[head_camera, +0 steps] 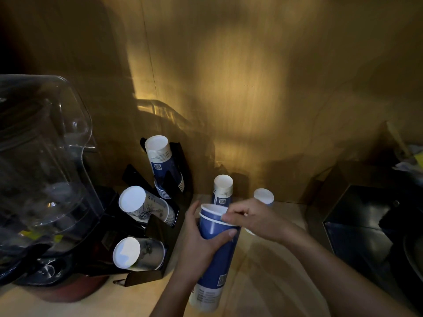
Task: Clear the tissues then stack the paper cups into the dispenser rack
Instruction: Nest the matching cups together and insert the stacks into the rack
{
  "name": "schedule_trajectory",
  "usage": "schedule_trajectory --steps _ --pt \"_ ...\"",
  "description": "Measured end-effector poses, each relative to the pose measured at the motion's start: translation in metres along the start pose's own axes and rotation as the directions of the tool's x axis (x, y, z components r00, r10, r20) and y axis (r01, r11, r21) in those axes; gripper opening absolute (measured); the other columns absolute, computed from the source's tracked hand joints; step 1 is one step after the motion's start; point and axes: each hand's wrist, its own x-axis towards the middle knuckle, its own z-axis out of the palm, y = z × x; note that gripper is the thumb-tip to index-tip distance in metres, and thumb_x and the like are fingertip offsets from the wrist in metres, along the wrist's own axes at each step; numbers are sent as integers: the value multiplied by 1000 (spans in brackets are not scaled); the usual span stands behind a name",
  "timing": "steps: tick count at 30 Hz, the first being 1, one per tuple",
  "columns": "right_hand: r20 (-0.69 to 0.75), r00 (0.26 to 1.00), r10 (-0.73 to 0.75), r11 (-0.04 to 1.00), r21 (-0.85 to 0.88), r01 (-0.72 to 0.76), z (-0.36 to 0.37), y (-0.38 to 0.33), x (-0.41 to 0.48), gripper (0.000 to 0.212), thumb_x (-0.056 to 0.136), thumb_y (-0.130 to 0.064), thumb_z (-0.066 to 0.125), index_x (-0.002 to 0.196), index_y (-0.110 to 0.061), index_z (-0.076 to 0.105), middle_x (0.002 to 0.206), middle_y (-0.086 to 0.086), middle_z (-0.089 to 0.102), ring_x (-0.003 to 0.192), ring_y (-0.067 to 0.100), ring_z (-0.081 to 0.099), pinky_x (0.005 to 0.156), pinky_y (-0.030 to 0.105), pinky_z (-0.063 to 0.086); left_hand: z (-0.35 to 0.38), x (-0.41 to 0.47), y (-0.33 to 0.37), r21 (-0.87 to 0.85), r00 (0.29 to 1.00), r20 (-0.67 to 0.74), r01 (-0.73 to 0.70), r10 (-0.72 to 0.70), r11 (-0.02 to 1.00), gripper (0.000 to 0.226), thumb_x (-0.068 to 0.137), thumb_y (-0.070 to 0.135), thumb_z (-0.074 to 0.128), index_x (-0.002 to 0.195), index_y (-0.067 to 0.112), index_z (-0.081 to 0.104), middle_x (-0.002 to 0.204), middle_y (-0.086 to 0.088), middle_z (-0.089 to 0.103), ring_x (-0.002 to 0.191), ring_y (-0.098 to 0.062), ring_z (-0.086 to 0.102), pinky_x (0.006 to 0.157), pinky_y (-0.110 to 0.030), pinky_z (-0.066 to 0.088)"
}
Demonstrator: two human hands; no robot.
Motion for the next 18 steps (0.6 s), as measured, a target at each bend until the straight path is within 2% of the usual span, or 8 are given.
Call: schedule_trajectory --steps 2,5,8,10,11,13,15,18 --pt "51 998 29 999 18 -30 4 3 -3 30 87 -25 56 70 -1 60 67 10 56 64 15 49 59 27 37 -3 -2 -2 47 997 53 -51 49 998 88 61 37 83 132 49 32 127 18 51 108 -2 59 87 -25 52" --pt "79 995 64 998 22 -66 5 4 -7 29 87 -25 58 74 1 61 71 13 58 67 18 52 62 31 40 -3 -7 -4 64 995 90 -43 37 997 68 65 34 81 121 49 44 123 9 58 104 -5 62 89 -31 53" --pt "22 999 23 998 -57 -22 7 2 -11 18 86 -26 59 85 -8 63 83 10 65 77 15 59 70 30 47 -1 -9 -3 -26 996 43 78 -76 997 51 60 45 73 104 43 49 113 -2 62 94 -13 66 83 -35 57" --pt "-23 1000 -6 998 -59 5 8 0 -14 13 86 -23 60 97 -16 62 96 3 66 87 8 60 77 26 48 0 -8 -1 -139 982 20 188 -187 972 47 62 49 70 104 35 52 110 -8 65 92 -22 68 82 -42 57" --pt "-30 999 -26 998 -58 24 8 0 -15 18 86 -18 59 104 -20 59 102 0 64 92 4 58 81 23 47 2 -8 -2 -208 968 24 248 -248 946 48 64 50 68 105 31 54 108 -10 67 90 -25 70 80 -43 58" --pt "8 997 -73 992 -99 73 3 0 -18 36 86 -7 57 116 -26 52 116 -3 58 105 0 52 90 18 44 4 -8 -1 -327 928 64 366 -366 871 49 70 50 65 110 24 55 103 -12 70 87 -28 71 75 -42 58" --pt "129 990 -54 986 -149 73 -2 6 -22 58 80 4 54 123 -34 45 133 -9 44 122 -3 38 101 17 35 5 -7 0 -416 875 169 480 -453 773 46 76 48 61 112 19 57 100 -16 73 85 -31 71 75 -42 59" --pt "272 962 37 968 -247 33 -2 21 -28 87 74 4 58 128 -56 27 144 -28 10 129 -16 8 101 4 20 6 -2 5 -558 751 354 648 -558 518 47 74 43 59 106 9 59 79 -21 74 63 -30 71 54 -36 60"
